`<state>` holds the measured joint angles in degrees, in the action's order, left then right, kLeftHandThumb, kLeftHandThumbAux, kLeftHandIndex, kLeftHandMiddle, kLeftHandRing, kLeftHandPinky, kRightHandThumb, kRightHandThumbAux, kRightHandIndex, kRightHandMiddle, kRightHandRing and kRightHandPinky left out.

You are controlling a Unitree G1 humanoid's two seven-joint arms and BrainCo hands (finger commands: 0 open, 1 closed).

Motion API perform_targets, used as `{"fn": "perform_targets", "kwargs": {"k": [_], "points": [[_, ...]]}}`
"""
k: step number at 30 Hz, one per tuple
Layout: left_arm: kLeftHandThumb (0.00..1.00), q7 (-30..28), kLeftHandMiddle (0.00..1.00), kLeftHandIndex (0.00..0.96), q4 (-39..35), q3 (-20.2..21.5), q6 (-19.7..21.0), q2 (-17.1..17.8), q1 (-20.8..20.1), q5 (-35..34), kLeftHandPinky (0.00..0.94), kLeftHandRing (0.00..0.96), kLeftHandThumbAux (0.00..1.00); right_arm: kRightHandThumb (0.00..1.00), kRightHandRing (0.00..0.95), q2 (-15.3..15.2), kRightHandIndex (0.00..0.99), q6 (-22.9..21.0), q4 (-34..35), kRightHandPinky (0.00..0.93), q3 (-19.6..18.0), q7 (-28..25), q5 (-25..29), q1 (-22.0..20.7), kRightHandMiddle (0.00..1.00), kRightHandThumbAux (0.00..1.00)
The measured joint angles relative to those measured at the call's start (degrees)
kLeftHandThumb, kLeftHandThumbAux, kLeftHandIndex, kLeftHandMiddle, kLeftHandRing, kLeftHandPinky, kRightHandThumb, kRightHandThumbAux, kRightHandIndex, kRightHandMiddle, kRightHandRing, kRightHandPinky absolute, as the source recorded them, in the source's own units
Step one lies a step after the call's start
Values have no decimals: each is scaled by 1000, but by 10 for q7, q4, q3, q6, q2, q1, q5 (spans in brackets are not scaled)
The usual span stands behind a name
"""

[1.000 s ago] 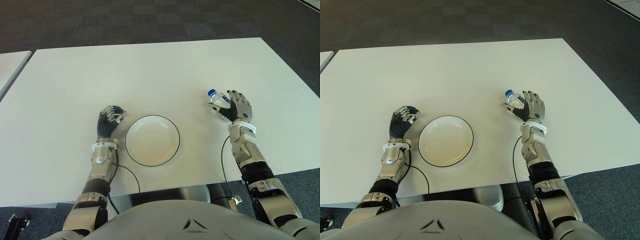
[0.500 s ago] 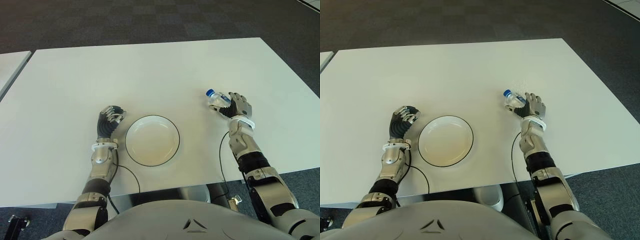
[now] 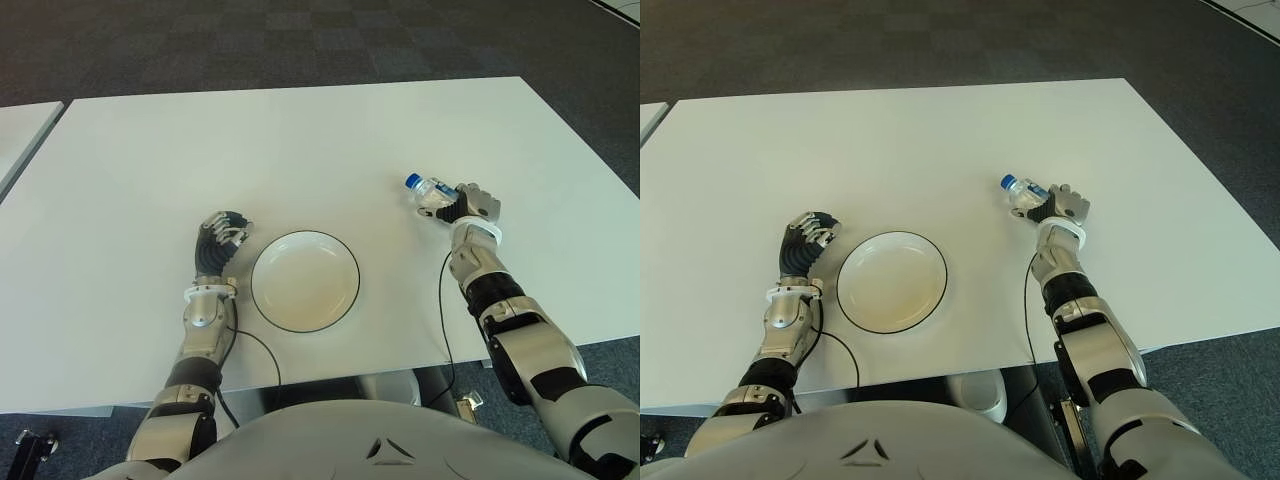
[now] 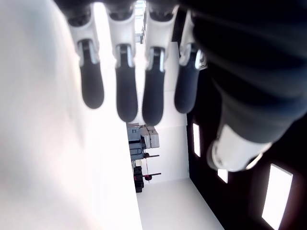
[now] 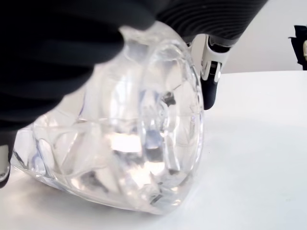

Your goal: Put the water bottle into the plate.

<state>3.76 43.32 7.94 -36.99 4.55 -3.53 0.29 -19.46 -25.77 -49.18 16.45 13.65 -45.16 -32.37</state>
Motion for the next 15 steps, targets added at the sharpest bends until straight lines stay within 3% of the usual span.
{"fn": "perform_targets", "kwargs": {"k": [10,11,13,14,15], "points": [[701,-7,455,428,-3,0,1,-2,1,-4,428,432,719,633,255,7,383,32,-106,315,10,37,26,-50,286,474],[701,-6,454,428,-5,1,4,-2,2,-4,428,430,718,660,263,7,398,35,-113,319,12,39,26,-54,299,556],[702,-3,455,428,-10,1,12,-3,3,-4,431,431,718,686,310,7,414,43,-128,360,18,40,26,-62,346,627],[702,0,456,428,-12,2,16,-4,4,-4,433,432,717,696,401,7,421,45,-133,446,20,40,27,-65,425,654],[702,3,457,428,-15,2,21,-5,4,-4,434,433,717,700,434,7,423,49,-138,478,22,41,29,-67,453,663]]}}
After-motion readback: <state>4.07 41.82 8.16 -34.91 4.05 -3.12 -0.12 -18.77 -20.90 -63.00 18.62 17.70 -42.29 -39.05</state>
